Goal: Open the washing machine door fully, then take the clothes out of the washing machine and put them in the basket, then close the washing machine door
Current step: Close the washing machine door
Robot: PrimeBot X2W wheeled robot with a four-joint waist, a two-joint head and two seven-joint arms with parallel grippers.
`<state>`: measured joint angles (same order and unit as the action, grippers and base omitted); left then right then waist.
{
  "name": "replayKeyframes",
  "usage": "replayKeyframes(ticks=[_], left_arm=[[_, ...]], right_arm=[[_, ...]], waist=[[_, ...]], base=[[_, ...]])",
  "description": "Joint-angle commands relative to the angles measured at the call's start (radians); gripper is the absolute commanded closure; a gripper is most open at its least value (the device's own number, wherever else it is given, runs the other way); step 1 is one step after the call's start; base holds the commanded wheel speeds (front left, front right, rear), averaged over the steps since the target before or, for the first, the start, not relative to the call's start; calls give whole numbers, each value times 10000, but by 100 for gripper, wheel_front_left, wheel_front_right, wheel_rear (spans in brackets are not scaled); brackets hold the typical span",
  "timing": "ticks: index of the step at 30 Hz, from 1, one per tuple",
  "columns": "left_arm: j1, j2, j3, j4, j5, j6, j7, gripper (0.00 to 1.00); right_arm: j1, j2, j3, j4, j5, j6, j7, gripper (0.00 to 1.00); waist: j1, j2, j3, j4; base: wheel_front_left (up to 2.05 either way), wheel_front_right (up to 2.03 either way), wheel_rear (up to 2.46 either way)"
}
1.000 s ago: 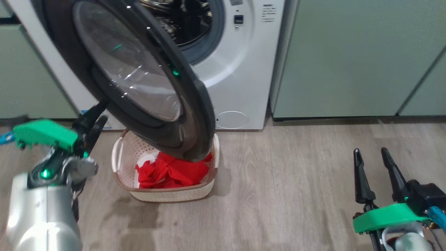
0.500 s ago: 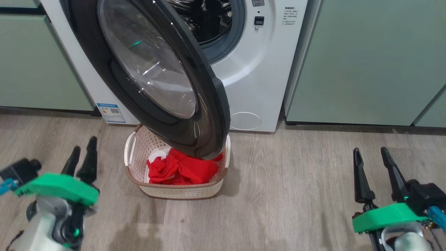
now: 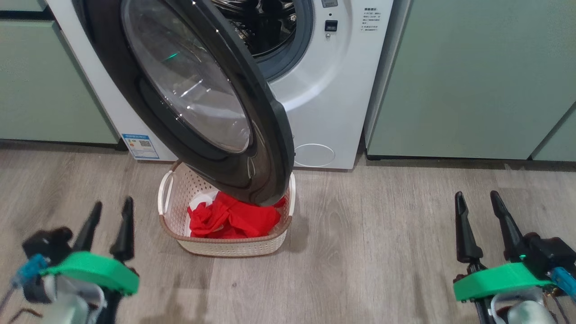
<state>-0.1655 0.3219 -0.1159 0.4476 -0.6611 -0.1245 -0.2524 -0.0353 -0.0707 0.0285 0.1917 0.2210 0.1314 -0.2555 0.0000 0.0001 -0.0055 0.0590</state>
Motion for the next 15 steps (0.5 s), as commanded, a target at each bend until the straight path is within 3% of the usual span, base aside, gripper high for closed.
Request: replayKeyframes(ticks=[1,5,15], left_arm=[[-80,-1,637,-346,601,-61,-90,0],[253,-352,977,-473,1748,-61,-91,0],[590,-1087,1598,-480,2810,-61,-92,0]], right_arm=[[-101,-44,246,-327,49,-7,-63,0],[-106,-25,217,-324,59,-7,-63,0],[-63,55,211,-299,69,-7,-63,0]], waist=[[0,-1,18,-17],[0,-1,37,-22],[0,-1,27,-28]], base=[[0,0,0],[0,0,0],[0,0,0]])
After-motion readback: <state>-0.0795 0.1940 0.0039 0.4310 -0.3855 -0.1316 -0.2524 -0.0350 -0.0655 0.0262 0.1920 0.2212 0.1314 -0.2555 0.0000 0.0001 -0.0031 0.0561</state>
